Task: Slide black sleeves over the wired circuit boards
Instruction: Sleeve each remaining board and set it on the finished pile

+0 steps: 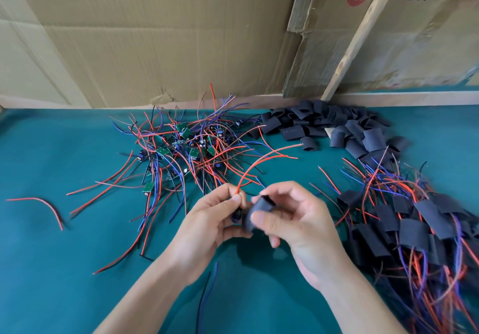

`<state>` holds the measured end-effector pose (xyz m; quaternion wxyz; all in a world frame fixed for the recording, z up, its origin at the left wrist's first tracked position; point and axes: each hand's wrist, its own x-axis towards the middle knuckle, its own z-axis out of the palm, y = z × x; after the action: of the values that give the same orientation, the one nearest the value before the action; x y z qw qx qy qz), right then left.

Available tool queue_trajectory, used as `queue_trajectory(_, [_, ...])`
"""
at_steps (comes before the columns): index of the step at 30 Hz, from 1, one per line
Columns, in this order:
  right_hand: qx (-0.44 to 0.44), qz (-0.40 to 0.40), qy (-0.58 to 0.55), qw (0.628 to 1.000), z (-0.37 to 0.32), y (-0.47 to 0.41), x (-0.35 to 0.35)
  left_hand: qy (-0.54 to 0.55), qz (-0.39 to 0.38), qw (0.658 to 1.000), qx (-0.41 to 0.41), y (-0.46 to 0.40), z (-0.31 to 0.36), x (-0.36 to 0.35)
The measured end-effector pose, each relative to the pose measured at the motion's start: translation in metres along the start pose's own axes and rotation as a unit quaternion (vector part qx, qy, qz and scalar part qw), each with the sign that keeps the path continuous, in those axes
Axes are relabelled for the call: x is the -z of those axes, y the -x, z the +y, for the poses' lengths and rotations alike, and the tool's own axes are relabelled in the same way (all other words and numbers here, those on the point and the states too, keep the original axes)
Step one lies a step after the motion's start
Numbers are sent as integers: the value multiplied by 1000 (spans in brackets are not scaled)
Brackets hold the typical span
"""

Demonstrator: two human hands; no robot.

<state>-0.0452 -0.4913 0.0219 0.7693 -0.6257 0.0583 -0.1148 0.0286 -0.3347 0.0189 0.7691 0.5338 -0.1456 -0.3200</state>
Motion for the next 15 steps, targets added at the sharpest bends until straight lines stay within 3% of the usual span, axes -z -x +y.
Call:
queue_trajectory(8, [46, 220, -177, 958, -28, -9, 43, -22, 7, 999, 23, 0, -1, 2])
queue_trajectory(11, [15, 243, -205, 948, -23, -11, 39, -44, -8, 999, 25, 0, -4, 3])
queue_trajectory(15, [-18, 211, -229, 950, -17, -11, 29, -51, -21, 998, 29, 0, -4, 3])
